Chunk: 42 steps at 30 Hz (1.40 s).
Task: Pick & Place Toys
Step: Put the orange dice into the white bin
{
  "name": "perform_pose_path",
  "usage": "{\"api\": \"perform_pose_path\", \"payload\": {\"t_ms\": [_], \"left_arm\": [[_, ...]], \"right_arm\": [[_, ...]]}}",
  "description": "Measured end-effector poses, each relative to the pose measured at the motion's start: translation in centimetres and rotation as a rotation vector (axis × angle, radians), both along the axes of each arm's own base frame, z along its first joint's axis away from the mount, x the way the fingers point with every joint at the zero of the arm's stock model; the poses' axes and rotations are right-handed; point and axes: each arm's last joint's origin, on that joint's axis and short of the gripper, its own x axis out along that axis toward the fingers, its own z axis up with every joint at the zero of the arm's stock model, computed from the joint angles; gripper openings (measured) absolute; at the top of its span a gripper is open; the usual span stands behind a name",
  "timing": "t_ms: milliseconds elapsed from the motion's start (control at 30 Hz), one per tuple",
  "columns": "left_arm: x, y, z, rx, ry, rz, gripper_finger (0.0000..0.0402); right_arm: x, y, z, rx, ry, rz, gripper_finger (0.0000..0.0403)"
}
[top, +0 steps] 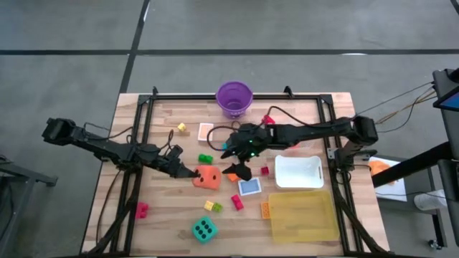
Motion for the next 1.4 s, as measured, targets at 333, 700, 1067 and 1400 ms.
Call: {"api": "perform_pose_path", "payload": {"t_ms": [333,700,1067,1400], "left_arm": [[0.1,0.5,0.0,0.023,-0.012,0.022,0.0013],[0.3,1.0,0.4,0.032,-0.057,0.041,0.0003],[0.3,1.2,0.2,0.034,-0.052,0.039,0.0001],[0.8,1.2,1.1,0.057,-0.047,0.039,0.0001]], "right_arm": [[1.5,-0.3,0.3,-0.008,-0.01,0.043,0.0317],[3.5,-0.2,-0.7,0.0,-0.006,0.084,0.0317],[4.7,0.0,-1.6,0.075,0.022,0.157,0.0226],[5.1,0.2,-1.9,0.132,0.074,0.182,0.0139]]}}
